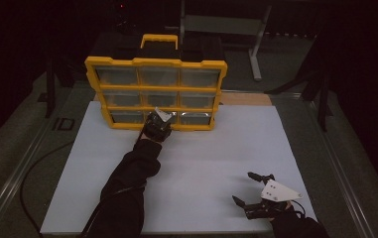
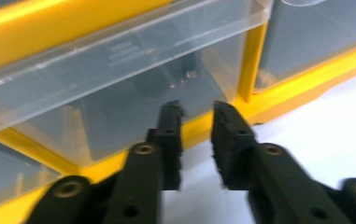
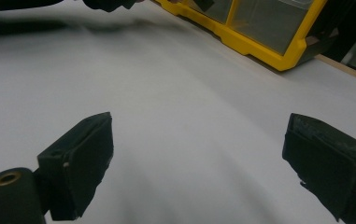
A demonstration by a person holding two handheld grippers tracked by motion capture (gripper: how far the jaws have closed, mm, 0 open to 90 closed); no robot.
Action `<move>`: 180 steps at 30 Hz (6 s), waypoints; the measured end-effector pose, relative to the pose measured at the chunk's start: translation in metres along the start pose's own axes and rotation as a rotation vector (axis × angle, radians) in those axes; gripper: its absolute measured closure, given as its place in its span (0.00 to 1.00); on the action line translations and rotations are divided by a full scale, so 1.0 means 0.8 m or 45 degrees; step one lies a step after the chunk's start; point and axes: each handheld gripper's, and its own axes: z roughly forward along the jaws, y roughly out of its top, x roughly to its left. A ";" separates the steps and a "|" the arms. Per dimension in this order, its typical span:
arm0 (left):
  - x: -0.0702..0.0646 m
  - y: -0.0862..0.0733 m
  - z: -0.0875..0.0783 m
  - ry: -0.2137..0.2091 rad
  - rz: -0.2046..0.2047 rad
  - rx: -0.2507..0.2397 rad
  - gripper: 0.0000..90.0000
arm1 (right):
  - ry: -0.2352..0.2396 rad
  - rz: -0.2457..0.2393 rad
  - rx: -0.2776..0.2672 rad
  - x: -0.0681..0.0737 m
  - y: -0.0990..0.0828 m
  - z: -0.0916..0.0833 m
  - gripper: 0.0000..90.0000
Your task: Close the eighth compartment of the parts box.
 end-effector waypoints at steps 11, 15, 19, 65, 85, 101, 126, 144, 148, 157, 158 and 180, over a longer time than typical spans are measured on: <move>-0.004 -0.001 -0.005 -0.033 -0.006 0.018 0.31 | -0.002 -0.003 0.001 0.000 0.000 0.000 0.10; -0.002 0.000 -0.006 -0.046 -0.006 0.028 0.21 | -0.002 -0.003 0.002 0.001 0.000 0.000 0.10; 0.002 0.001 -0.006 -0.072 -0.055 0.047 0.16 | 0.000 -0.003 0.003 0.000 0.000 0.000 0.10; -0.003 0.005 -0.044 -0.414 0.103 -0.035 0.00 | 0.004 -0.003 0.005 0.001 0.001 0.002 0.10; -0.005 -0.012 -0.088 -0.511 0.177 -0.094 0.00 | 0.003 -0.012 0.006 0.001 0.001 0.002 0.10; 0.014 -0.040 -0.109 -0.482 0.175 -0.089 0.00 | 0.005 -0.012 0.008 0.002 0.001 0.003 0.10; 0.034 -0.094 -0.143 -0.541 0.206 -0.130 0.00 | 0.005 -0.015 0.013 0.002 0.001 0.004 0.10; 0.046 -0.137 -0.170 -0.573 0.218 -0.091 0.00 | 0.003 -0.012 0.023 0.003 0.001 0.004 0.10; 0.047 -0.145 -0.176 -0.588 0.223 -0.087 0.00 | 0.001 -0.016 0.024 0.002 0.001 0.004 0.10; 0.051 -0.165 -0.185 -0.583 0.238 -0.072 0.00 | -0.001 -0.016 0.027 0.002 0.000 0.005 0.10; 0.051 -0.167 -0.186 -0.580 0.243 -0.076 0.00 | -0.002 -0.017 0.028 0.002 0.000 0.005 0.10; 0.062 -0.199 -0.201 -0.533 0.231 -0.058 0.00 | 0.003 -0.019 0.032 0.003 0.000 0.005 0.10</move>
